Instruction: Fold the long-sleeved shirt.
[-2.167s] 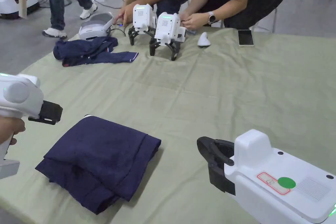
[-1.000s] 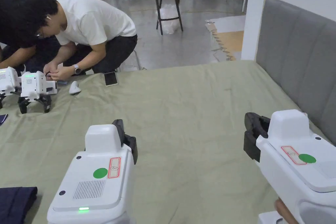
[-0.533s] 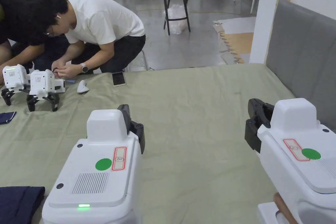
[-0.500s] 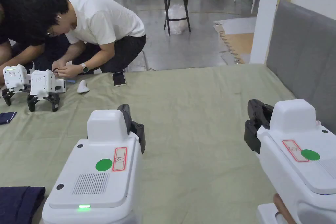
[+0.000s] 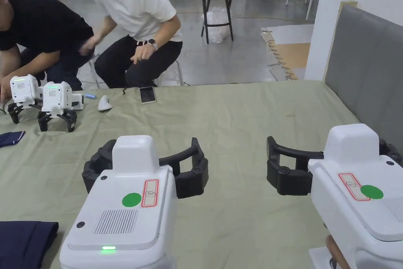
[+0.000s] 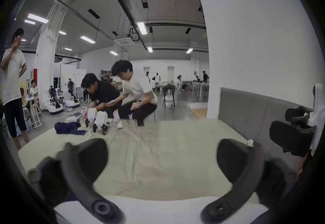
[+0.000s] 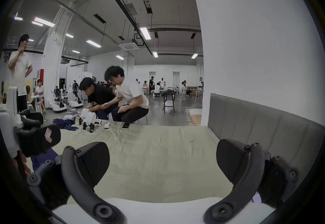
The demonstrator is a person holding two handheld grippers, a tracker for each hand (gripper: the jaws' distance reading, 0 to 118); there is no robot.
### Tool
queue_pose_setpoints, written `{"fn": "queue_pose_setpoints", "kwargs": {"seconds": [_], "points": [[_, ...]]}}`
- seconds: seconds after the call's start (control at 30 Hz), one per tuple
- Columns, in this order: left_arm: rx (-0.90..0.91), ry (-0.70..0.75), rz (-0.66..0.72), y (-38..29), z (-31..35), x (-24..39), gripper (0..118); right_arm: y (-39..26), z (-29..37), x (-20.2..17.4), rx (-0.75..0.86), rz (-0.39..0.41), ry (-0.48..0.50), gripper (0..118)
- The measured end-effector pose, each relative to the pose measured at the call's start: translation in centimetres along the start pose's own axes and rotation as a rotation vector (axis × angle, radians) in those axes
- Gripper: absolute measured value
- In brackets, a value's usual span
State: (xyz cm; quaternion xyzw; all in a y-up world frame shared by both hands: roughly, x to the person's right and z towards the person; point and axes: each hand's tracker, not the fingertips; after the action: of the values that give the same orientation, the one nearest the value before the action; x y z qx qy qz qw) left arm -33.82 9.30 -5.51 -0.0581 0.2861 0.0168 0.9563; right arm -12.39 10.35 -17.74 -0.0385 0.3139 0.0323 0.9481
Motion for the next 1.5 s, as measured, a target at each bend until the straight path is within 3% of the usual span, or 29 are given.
{"fn": "queue_pose_setpoints", "kwargs": {"seconds": [0.37, 0.53, 0.67, 0.73, 0.83, 1.5], "points": [[0.017, 0.015, 0.009, 0.9, 0.4, -0.9, 111, 0.9, 0.5, 0.0, 0.002, -0.05, 0.02, 118], [0.023, 0.015, 0.014, 1.3, 0.7, -1.1, 111, 1.2, 0.2, -1.8, -0.005, 0.091, -0.075, 118], [0.03, 0.014, 0.02, 1.4, 1.0, -1.2, 111, 1.0, 0.3, -1.7, -0.056, -0.06, 0.06, 118], [0.031, 0.015, 0.021, 1.6, 1.1, -1.4, 111, 0.9, 0.5, -1.9, -0.059, -0.092, 0.052, 118], [0.028, 0.021, 0.016, 1.5, 1.2, -1.6, 111, 0.9, 0.3, -2.5, -0.095, -0.044, -0.005, 118], [0.049, 0.037, 0.029, 2.1, 1.7, -2.0, 111, 1.4, 0.3, -1.6, -0.03, -0.064, -0.029, 118]]}}
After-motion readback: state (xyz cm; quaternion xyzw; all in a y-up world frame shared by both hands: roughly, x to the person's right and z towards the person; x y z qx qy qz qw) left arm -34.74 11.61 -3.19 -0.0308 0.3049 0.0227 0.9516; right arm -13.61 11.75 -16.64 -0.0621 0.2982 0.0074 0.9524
